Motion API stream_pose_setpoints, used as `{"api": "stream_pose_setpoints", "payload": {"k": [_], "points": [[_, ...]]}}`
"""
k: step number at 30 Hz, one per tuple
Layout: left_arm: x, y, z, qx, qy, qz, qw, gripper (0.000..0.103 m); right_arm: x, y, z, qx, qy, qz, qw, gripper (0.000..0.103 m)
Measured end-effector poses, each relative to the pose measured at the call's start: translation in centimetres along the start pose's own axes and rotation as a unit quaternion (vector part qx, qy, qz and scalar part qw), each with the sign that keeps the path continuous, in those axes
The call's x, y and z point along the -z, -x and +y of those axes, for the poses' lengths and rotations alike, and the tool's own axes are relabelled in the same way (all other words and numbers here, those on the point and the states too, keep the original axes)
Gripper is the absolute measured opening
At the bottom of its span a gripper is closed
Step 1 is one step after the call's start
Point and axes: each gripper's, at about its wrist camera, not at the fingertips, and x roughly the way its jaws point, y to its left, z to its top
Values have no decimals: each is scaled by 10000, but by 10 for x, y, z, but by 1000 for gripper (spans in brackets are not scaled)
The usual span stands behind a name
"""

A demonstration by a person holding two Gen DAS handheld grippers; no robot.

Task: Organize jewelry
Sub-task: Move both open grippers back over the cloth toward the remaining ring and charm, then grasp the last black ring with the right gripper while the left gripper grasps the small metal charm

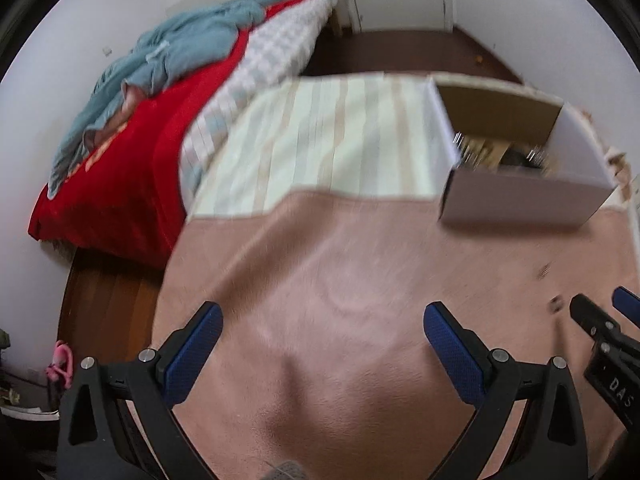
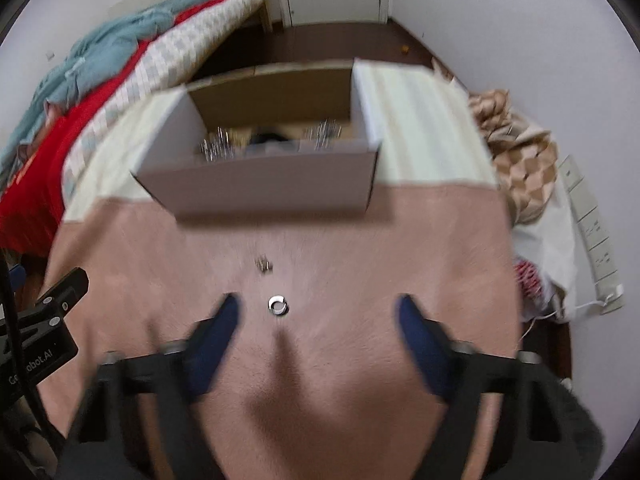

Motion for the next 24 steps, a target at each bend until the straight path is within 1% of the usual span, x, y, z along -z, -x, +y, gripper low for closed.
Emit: {"api": "stream_pose_setpoints", "payload": {"k": [3, 5, 6, 7, 8, 9, 10, 12, 15, 17, 20, 22, 24], "points": [[6, -13, 1, -54, -14, 139, 9999, 102, 8, -21, 8, -62, 64, -16, 10000, 59], [7, -19, 1, -61, -32, 186, 9998, 102, 11, -28, 12, -36, 136, -37, 9999, 55], [8, -20, 1, -57, -44, 195, 9998, 102, 12, -29, 15, 20, 195, -118, 9997, 52], [8, -21, 0, -48, -62, 201, 9998, 102, 12, -29, 17, -1, 246, -156, 9996, 46], [8, -23, -1, -39, -75, 213, 9997, 102, 13, -31, 21, 74, 342, -213, 9992, 43], [7, -24, -3, -25, -86, 228, 9997, 102, 14, -31, 23, 138, 408, -255, 9987, 32], [6, -24, -5, -5, -99, 239, 9997, 102, 14, -31, 25, 157, 461, -286, 9984, 13], [3, -22, -9, 71, -107, 246, 9996, 102, 14, -30, 25, 91, 469, -282, 9985, 13], [-4, -17, -24, 203, -208, 198, 9994, 102, 10, -20, 8, -38, 135, -353, 9993, 13], [-8, -14, -39, 402, -285, 177, 9986, 102, 5, -11, -6, -73, -58, -391, 9992, 13], [-14, -13, -66, 833, -358, 212, 9957, 102, 2, -3, -33, -21, -343, -412, 9986, 13], [-18, -13, -85, 1176, -408, 267, 9919, 102, 2, -1, -47, 43, -446, -409, 9982, 13], [-19, -13, -101, 1328, -492, 290, 9895, 102, 2, -5, -61, 129, -572, -354, 9977, 13]]}}
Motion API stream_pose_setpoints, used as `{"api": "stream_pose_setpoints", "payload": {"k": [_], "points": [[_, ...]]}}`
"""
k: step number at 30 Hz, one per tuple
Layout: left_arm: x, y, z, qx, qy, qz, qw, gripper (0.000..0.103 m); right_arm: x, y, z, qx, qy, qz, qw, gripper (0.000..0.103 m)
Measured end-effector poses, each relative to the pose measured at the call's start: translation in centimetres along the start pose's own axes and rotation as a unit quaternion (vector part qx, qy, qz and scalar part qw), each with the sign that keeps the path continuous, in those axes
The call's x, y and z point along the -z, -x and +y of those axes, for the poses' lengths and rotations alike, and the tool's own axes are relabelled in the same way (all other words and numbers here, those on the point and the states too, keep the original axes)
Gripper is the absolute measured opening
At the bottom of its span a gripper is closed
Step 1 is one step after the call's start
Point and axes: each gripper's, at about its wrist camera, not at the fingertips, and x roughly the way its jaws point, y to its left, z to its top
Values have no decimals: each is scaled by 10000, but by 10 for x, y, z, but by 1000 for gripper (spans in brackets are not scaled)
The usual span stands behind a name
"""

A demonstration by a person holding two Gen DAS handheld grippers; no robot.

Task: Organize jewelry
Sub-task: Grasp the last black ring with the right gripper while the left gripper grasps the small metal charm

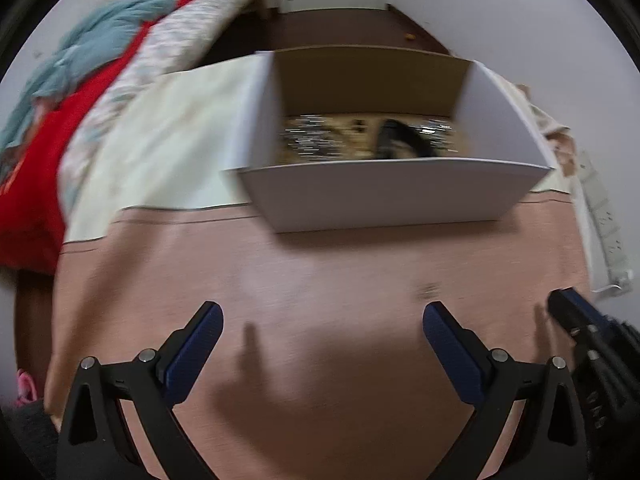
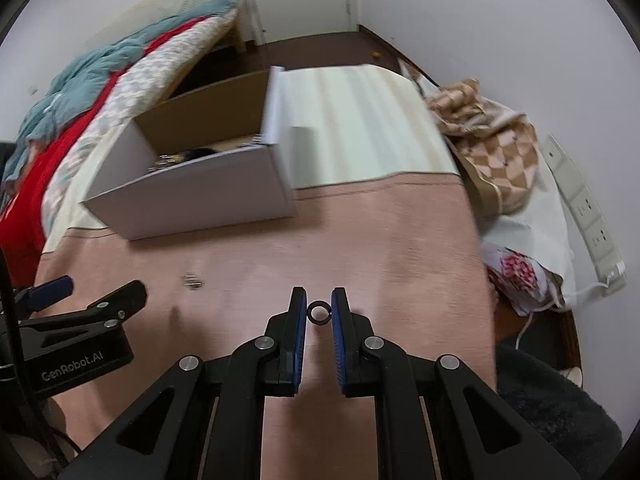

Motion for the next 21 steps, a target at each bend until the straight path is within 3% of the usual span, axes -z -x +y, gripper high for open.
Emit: {"api": "stream_pose_setpoints", "payload": {"k": [2, 3, 5, 7, 8, 13, 16, 21], "points": [[-3, -4, -16, 114, -145, -30, 9998, 100, 0, -4, -11, 62, -138, 44, 9999, 13], [-4, -6, -23, 125, -216, -47, 9997, 95, 0, -6, -15, 85, -199, 58, 9997, 13], [-4, -10, -34, 143, -334, -31, 9993, 80, 0, -9, -23, 95, -262, 87, 9996, 13], [-4, -14, -42, 188, -406, 31, 9990, 58, -1, -11, -27, 115, -265, 81, 9995, 13], [-4, -14, -43, 225, -415, 5, 9989, 55, -2, -11, -29, 123, -270, 72, 9995, 13], [-5, -10, -53, 250, -642, -142, 9975, 15, -4, -13, -34, 128, -344, 61, 9993, 13], [-5, -10, -54, 276, -691, -156, 9971, 7, -5, -12, -34, 131, -405, 42, 9991, 13], [-3, -8, -46, 356, -663, -163, 9970, 7, -7, -4, -32, 103, -437, -66, 9990, 13]]}}
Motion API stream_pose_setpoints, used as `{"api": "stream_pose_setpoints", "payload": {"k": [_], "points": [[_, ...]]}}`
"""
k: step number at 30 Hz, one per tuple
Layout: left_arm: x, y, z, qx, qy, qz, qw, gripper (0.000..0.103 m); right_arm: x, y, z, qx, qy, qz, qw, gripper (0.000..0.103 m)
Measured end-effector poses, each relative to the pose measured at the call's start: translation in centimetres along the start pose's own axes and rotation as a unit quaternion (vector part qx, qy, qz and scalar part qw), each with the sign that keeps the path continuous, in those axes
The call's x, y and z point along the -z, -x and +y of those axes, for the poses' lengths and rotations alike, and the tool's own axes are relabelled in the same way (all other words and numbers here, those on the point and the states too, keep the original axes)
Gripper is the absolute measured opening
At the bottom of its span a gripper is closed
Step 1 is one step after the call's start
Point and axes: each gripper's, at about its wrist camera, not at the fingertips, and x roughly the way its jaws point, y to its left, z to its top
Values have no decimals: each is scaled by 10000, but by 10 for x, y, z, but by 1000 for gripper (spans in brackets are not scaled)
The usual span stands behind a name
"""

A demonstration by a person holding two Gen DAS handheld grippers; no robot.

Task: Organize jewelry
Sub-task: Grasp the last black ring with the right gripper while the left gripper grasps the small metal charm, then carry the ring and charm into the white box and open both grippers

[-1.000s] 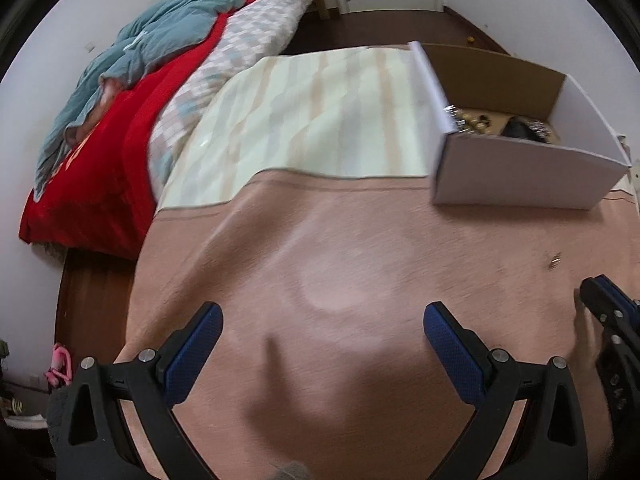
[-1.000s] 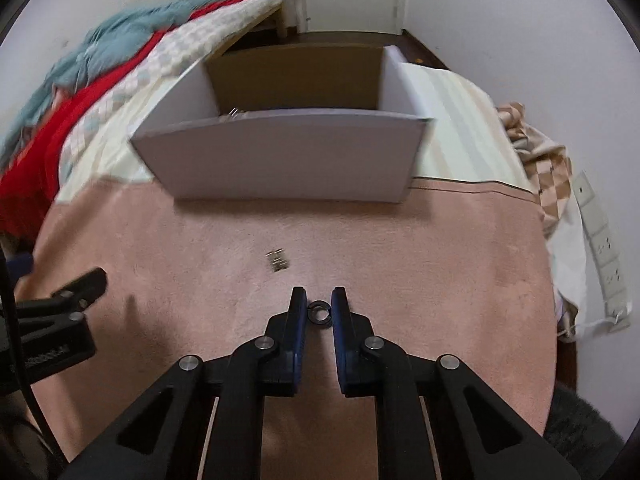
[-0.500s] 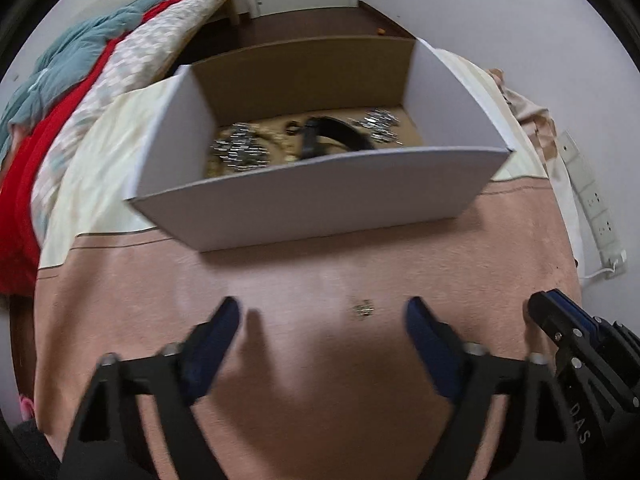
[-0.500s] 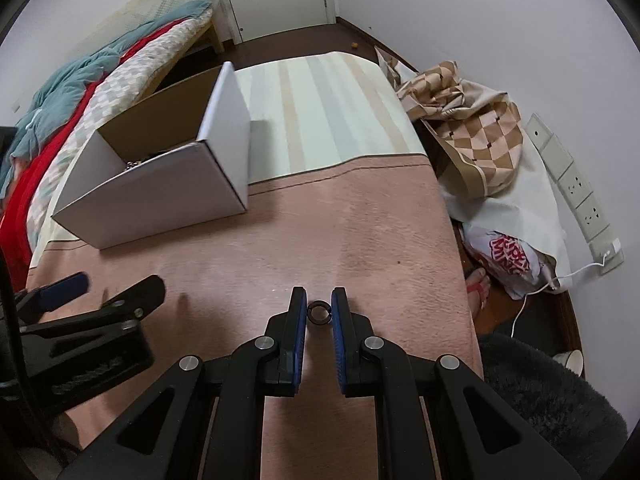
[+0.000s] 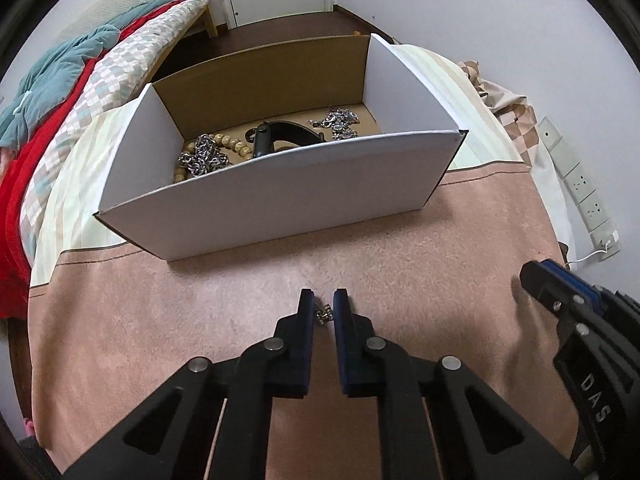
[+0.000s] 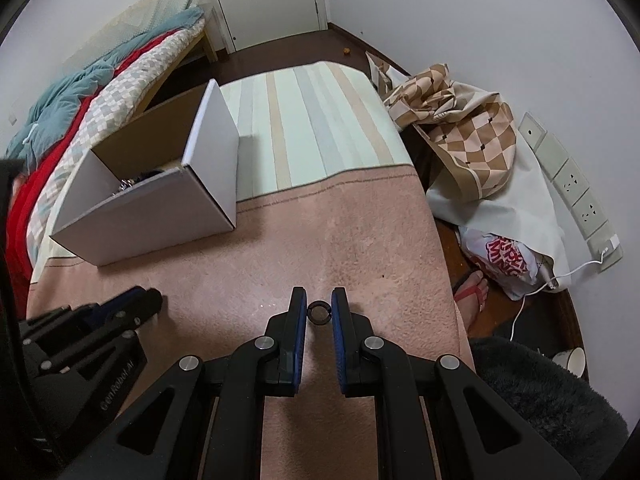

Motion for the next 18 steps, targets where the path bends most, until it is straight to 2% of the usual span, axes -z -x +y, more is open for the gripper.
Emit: {"api": "stream_pose_setpoints", "payload": {"k": [5, 10, 15, 18], "points": [[-4, 21, 9, 135, 104, -134, 9998, 6, -8, 18, 3, -120, -52, -196, 9997, 13], [-28, 59, 32, 420, 347, -388, 9978, 6, -29, 39, 14, -460, -69, -350, 9983, 13], [-73, 69, 63, 465, 509, -478, 9965, 7, -73, 40, 38, -1270, -14, -213, 9917, 13], [-98, 56, 82, 408, 578, -368, 9968, 7, -105, 24, 56, -1490, 156, -67, 9887, 13]]}}
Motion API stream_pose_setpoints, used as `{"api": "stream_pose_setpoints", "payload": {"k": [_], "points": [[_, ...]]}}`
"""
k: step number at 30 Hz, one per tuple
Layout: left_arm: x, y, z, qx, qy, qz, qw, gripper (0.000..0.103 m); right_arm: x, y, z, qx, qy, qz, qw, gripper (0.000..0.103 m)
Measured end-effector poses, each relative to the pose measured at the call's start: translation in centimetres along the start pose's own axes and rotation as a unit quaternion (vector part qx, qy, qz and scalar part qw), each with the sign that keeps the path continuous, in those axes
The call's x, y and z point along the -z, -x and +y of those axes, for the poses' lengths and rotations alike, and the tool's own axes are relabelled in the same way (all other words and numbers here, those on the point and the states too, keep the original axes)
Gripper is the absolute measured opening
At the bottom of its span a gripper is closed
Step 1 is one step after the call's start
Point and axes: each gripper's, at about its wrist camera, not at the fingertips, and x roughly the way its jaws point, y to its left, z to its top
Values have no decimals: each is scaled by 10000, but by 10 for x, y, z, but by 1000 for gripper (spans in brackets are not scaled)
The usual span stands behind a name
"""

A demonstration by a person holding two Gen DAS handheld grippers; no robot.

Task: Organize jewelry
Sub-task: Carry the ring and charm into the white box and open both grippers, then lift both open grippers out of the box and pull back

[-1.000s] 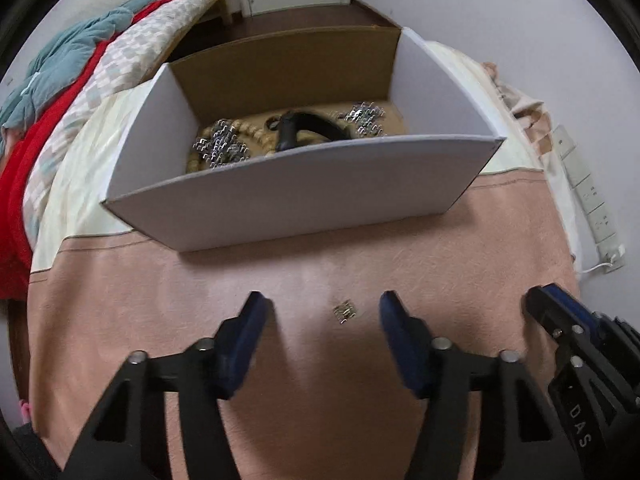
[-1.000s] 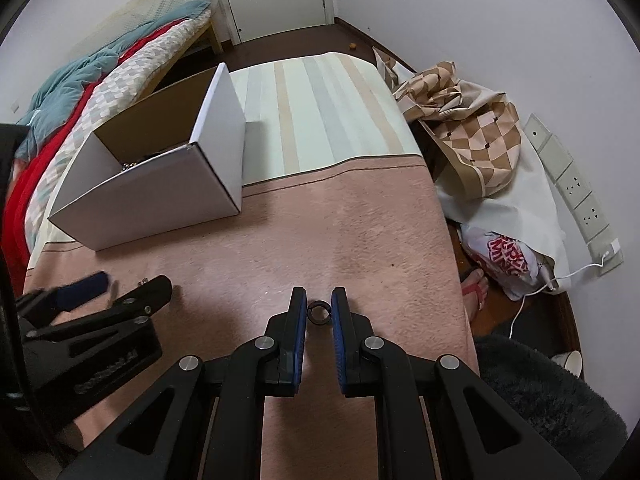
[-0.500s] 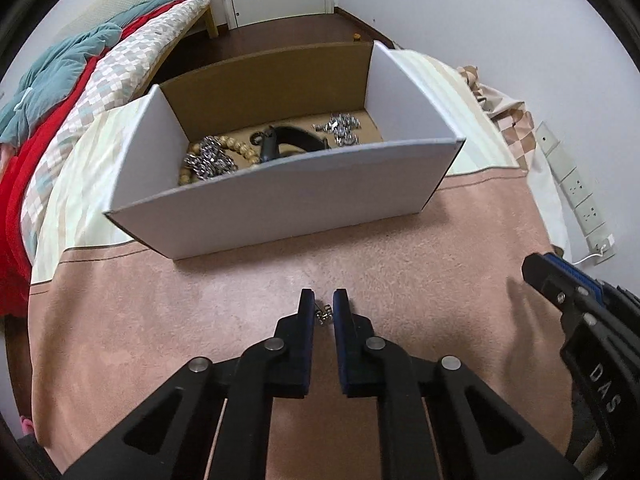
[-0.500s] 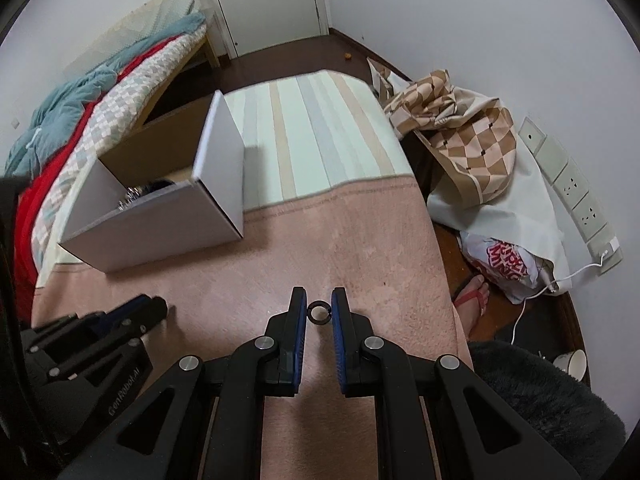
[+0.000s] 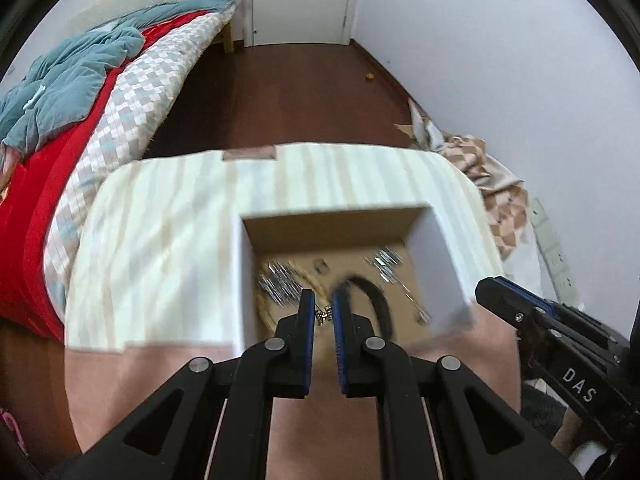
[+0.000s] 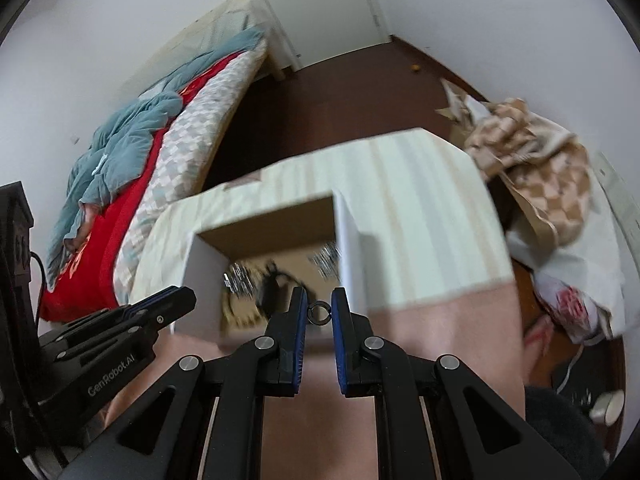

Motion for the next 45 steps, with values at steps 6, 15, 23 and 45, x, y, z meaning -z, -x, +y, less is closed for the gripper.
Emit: {"api": "stream_pose_setpoints", "payload": {"k": [6, 15, 23, 45], "points": [[-28, -39, 27, 116, 274, 443, 9986, 7, -43, -56, 14, -204, 159, 578, 9980, 13], [-44, -45, 37, 235, 647, 650, 9955, 11, -63, -100, 17, -550, 20, 1174, 9916, 14], [-48, -8, 47, -269, 674, 139, 9973, 68, -67, -67, 11, -388, -15, 794, 9961, 29], [50, 89, 34, -1091, 452, -314, 9925, 101, 16, 46, 49, 1518, 900, 180, 9841, 103]]}}
